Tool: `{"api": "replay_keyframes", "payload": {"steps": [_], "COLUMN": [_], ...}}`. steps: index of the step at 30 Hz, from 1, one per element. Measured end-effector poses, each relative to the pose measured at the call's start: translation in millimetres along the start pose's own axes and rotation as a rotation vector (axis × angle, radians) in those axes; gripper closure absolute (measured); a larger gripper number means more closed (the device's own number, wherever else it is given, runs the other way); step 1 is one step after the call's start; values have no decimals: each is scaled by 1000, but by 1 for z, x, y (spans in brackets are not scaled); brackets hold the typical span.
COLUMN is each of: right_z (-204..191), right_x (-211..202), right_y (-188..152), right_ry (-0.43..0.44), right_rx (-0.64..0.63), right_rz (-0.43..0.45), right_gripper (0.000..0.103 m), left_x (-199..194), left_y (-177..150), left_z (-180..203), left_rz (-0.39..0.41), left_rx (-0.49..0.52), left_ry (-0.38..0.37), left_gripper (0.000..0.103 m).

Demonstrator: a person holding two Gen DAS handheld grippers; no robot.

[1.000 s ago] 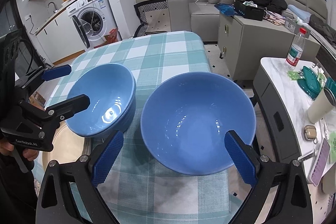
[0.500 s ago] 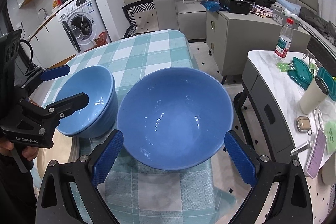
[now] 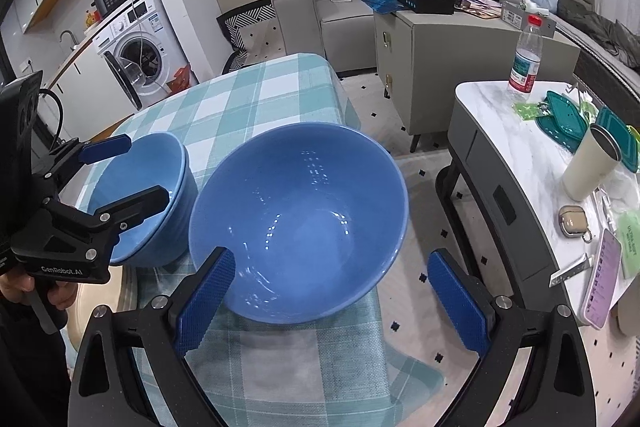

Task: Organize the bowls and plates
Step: 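Withdraw both open tools up from the placed blue bowls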

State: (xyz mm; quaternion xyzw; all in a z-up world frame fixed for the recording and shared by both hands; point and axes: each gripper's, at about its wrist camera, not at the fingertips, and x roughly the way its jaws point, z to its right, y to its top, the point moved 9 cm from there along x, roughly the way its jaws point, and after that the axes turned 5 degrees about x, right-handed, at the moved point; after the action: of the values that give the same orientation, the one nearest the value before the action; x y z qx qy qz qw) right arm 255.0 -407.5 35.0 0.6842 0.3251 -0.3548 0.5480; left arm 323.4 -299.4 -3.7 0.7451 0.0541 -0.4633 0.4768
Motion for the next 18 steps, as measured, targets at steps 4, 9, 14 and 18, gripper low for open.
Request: {"api": "replay_keyframes", "payload": {"steps": [4,9,14,18], "right_z": [4,10,11,10], "right_x": [2,7,11,12], "right_y": [0,0,-1,-1], "right_ry": [-4,-9,22,53], "right_rx": [4,20,38,49], "right_rz": [-1,-11,-17,-17], "right_gripper": [4,4,4,4], "left_x": [4,11,17,20], "left_y": [2,5,6,8], "left_z": [3,8,13,17], "left_rz": [-4,-12,-18,-11], "left_rx": [-2,4,8,9], "left_ry": [-13,-28,-57,-83], "left_gripper": [0,0,1,2]}}
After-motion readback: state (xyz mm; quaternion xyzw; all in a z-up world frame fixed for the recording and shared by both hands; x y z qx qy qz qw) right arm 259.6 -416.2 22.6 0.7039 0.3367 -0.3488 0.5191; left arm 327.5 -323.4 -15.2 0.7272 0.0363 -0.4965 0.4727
